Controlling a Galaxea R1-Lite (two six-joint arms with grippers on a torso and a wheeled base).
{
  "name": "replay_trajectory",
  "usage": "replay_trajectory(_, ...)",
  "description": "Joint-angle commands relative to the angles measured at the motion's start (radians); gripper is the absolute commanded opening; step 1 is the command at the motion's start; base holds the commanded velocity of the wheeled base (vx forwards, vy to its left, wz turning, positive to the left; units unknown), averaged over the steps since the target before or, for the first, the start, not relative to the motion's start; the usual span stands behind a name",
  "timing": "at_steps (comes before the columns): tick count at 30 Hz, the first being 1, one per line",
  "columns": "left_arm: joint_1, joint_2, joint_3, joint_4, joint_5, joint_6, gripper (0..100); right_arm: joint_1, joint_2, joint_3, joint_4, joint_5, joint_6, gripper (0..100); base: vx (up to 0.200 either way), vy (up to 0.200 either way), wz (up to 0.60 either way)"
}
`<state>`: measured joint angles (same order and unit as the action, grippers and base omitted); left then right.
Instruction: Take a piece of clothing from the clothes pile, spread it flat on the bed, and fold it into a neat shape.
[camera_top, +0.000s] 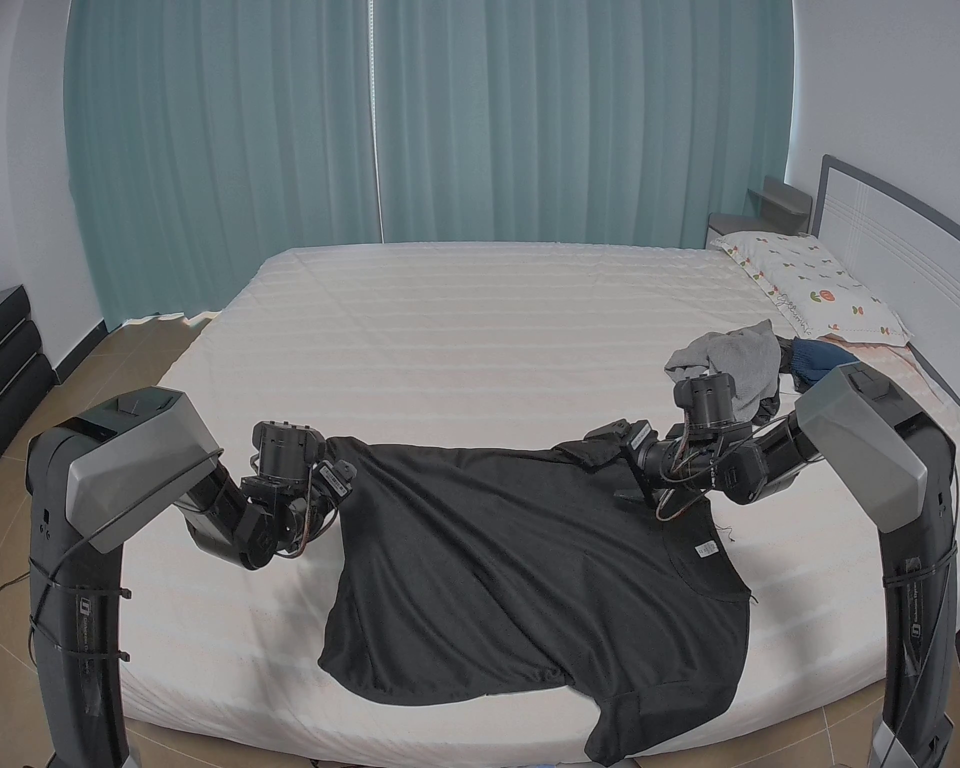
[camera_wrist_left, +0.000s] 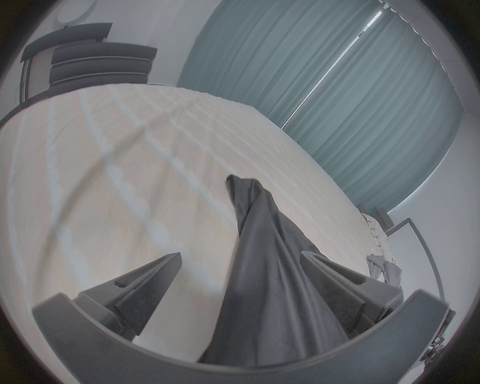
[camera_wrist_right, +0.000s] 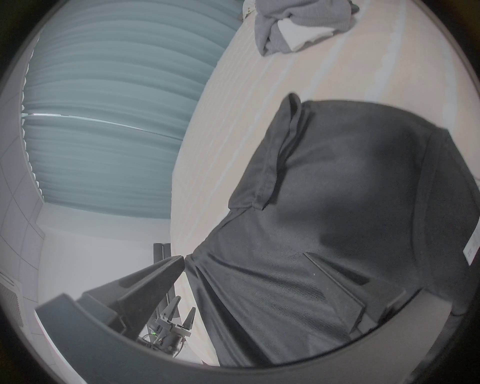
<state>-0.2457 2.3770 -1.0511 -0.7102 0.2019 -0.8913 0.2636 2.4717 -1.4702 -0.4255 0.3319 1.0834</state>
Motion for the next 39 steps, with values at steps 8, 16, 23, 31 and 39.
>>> replay_trajectory(8,-0.032,-0.009,0.026,-0.008,-0.006,-0.077,100,0.020,0.194,-0.294,0.047,-0.113,-0.005,100,0.000,0.000,0.00)
replay_trajectory(16,-0.024,-0.009,0.026,-0.009,-0.004,-0.077,100,0.014,0.285,-0.530,0.048,-0.248,-0.028,100,0.000,0.000,0.00)
replay_trajectory(23,-0.026,-0.010,0.028,-0.009,0.001,-0.075,100,-0.024,0.239,-0.530,-0.142,-0.289,-0.054,100,0.000,0.000,0.00)
replay_trajectory(31,-0.013,-0.068,0.137,-0.057,-0.009,-0.074,100,-0.023,0.142,-0.363,-0.050,-0.295,-0.069,100,0.000,0.000,0.00)
replay_trajectory(39,-0.010,-0.206,0.358,-0.153,-0.119,-0.066,100,-0.043,-0.054,0.070,-0.174,-0.269,-0.146,100,0.000,0.000,0.00)
